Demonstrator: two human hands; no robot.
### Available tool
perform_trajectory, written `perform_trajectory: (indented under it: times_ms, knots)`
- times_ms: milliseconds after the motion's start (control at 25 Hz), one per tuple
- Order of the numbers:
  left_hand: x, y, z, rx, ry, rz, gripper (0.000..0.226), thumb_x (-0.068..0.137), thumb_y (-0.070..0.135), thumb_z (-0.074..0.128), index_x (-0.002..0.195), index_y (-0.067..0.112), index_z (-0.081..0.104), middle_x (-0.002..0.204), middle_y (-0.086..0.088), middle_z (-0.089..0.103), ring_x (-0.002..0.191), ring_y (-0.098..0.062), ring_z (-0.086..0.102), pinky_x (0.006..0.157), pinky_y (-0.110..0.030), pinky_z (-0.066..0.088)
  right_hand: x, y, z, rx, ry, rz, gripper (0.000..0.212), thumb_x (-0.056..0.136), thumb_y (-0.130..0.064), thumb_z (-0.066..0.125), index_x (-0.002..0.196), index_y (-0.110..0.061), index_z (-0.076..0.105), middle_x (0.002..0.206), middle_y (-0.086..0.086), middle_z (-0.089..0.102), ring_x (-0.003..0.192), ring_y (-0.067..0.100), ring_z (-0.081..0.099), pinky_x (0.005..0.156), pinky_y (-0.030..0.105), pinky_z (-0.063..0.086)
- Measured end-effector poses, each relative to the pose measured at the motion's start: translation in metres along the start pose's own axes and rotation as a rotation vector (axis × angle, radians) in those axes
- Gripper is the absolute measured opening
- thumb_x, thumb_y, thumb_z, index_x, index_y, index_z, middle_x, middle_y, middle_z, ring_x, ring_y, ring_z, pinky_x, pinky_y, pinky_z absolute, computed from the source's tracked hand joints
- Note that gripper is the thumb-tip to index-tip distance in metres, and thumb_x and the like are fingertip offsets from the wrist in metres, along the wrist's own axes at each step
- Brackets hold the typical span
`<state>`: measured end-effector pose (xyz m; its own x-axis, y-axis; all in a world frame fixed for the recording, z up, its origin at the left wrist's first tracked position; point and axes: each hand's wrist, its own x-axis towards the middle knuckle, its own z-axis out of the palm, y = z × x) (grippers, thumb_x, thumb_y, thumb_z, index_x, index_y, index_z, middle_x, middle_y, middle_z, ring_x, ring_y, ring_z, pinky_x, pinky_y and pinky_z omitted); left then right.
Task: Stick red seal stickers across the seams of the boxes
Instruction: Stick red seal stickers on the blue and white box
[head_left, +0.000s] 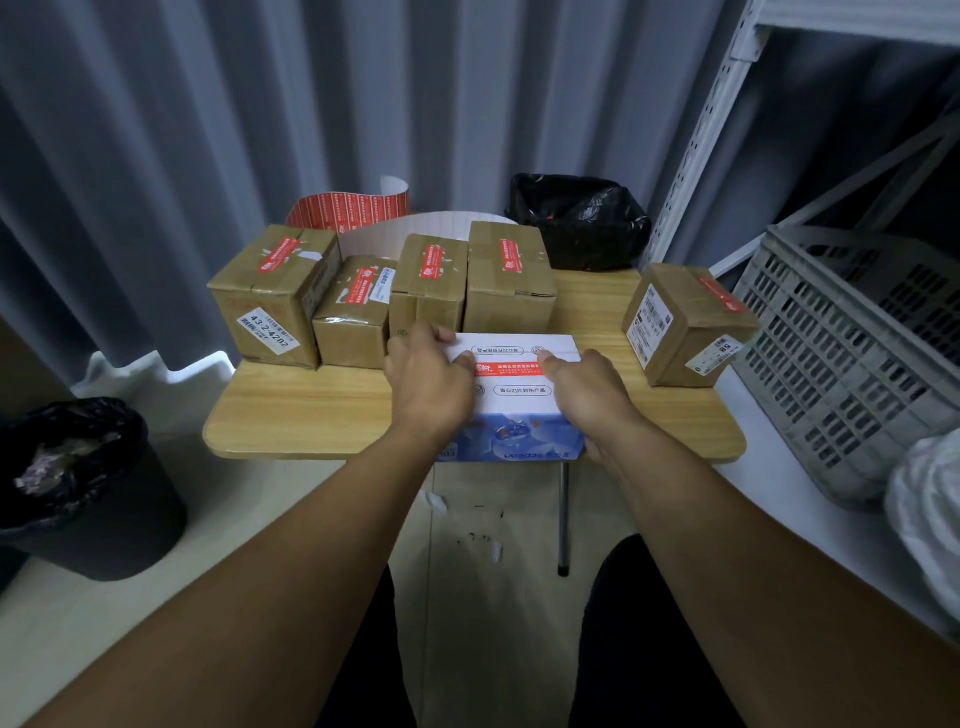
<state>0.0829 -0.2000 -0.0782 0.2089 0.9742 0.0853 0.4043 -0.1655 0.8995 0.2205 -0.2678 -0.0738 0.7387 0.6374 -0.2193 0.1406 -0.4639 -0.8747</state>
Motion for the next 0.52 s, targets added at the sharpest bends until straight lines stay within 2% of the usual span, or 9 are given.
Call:
perform_trajectory:
  times_ms: [120,200,280,360,440,520]
  knots:
    - [0.0001,0.0005,-0.0017,-0.007,-0.003,-0.031,0.029,0.093,0.017,0.062,0.121,0.015,0.057,0.131,-0.011,0.045,0.129,-0.028,0.039,0.112,-0.035,0.031,-0.0002,0.0002,-0.0021,0.055,-0.020,0.034,0.027,0.098,-0.037,0.054,0.107,-0.012,0.054,0.107,0.008,0.069,0.095,0.032,0.070,0.088,0.052,0.058]
    - [0.0013,0.0006,-0.0023,-0.045,0.001,-0.065,0.034,0.089,0.023,0.063,0.120,0.014,0.057,0.129,-0.010,0.047,0.126,-0.028,0.043,0.112,-0.042,0.035,-0.0015,-0.0022,-0.0039,0.102,-0.023,0.043,0.025,0.097,-0.036,0.050,0.098,-0.011,0.056,0.102,0.011,0.071,0.094,0.035,0.071,0.087,0.056,0.058]
    - [0.0030,-0.0003,-0.0019,-0.070,-0.003,-0.089,0.048,0.083,0.039,0.070,0.120,0.014,0.055,0.127,-0.010,0.049,0.125,-0.028,0.046,0.109,-0.045,0.039,-0.0040,-0.0050,-0.0042,0.110,-0.036,0.056,0.042,0.089,-0.052,0.057,0.104,-0.012,0.056,0.101,0.008,0.071,0.092,0.033,0.071,0.086,0.052,0.059]
    - [0.0027,-0.0007,-0.0010,-0.044,-0.019,-0.127,0.060,0.081,0.046,0.076,0.125,0.012,0.051,0.130,-0.011,0.047,0.127,-0.029,0.044,0.110,-0.045,0.038,-0.0060,-0.0069,-0.0023,0.038,-0.027,0.054,0.059,0.079,-0.061,0.066,0.112,-0.014,0.050,0.104,0.004,0.068,0.092,0.030,0.070,0.085,0.049,0.060]
    - [0.0026,0.0006,-0.0001,-0.025,-0.017,-0.150,0.057,0.086,0.040,0.074,0.129,0.011,0.050,0.133,-0.012,0.046,0.129,-0.032,0.043,0.112,-0.045,0.036,-0.0030,-0.0043,-0.0001,-0.002,-0.019,0.051,0.056,0.080,-0.058,0.067,0.113,-0.016,0.048,0.108,0.005,0.068,0.093,0.030,0.070,0.085,0.049,0.059]
    - [0.0022,0.0018,-0.0006,-0.037,-0.010,-0.160,0.047,0.090,0.034,0.066,0.129,0.013,0.052,0.133,-0.013,0.047,0.130,-0.033,0.043,0.112,-0.045,0.035,0.0003,-0.0015,-0.0026,0.044,-0.009,0.043,0.044,0.092,-0.048,0.060,0.115,-0.012,0.052,0.109,0.008,0.069,0.093,0.030,0.070,0.085,0.046,0.059]
